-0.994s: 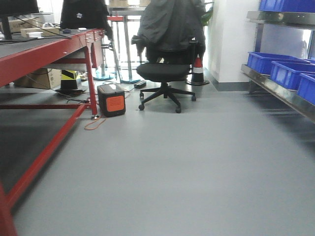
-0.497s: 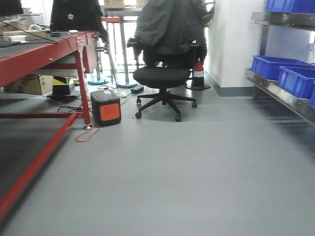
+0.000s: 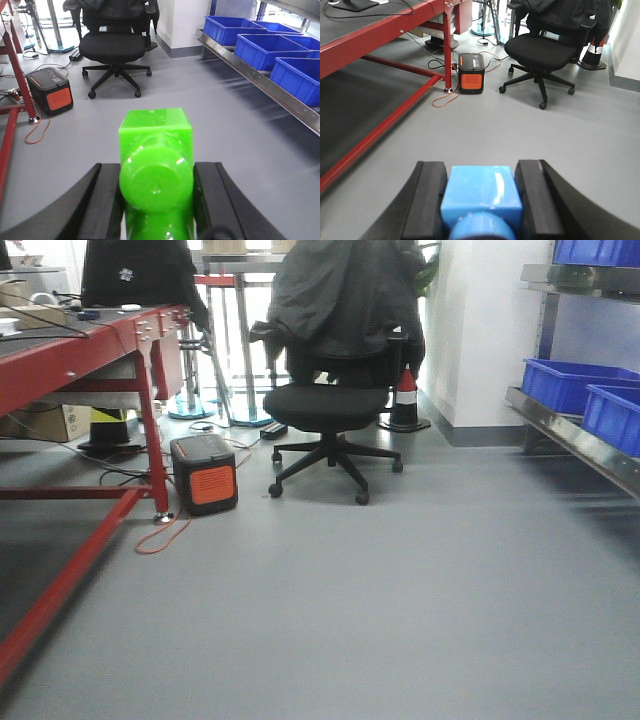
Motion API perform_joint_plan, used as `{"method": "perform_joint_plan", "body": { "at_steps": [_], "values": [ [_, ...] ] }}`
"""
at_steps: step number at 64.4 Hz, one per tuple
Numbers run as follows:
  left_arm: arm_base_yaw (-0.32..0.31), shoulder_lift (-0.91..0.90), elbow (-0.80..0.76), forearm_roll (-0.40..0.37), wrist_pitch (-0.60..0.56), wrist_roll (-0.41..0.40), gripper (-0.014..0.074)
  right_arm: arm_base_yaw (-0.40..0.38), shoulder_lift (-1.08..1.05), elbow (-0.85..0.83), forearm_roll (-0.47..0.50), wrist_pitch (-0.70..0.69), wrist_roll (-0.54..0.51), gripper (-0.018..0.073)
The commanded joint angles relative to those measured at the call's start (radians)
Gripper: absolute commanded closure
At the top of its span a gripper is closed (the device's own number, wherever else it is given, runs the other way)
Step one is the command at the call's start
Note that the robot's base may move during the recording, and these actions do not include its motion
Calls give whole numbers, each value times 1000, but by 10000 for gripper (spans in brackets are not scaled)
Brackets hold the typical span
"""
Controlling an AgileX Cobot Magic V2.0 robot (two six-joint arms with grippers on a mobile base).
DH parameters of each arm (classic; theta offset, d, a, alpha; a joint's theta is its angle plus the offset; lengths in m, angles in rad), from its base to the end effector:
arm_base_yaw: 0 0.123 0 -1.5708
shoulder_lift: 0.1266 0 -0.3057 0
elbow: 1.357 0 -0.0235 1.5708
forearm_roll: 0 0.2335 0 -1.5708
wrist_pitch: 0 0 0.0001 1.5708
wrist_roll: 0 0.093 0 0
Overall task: Grab block from conveyor and place in blue bin
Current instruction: 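Drive the base toward the steel shelf of blue bins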
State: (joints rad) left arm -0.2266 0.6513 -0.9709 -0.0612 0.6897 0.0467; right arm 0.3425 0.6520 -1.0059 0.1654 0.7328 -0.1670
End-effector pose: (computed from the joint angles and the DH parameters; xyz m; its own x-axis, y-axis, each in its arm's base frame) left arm 0.0738 -0.0207 0.4256 -0.2713 0.0620 -0.9605 0.2608 0.9653 -0.0113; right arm 0.0645 0.0339 0.4326 -0.2456 -0.1335 -0.9601 -0.4445 0.8957 -0.0109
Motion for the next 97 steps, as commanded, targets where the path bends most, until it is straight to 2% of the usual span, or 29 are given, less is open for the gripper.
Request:
{"method": "perform_joint_plan", "body": {
  "at_steps": [1,97],
  "values": [
    [-7,-6,1,-5,-28,-5,708,1,-4,2,-5,-23,-6,713],
    [-7,-6,1,-5,-28,-5,708,1,-4,2,-5,-23,-6,713]
  ]
}}
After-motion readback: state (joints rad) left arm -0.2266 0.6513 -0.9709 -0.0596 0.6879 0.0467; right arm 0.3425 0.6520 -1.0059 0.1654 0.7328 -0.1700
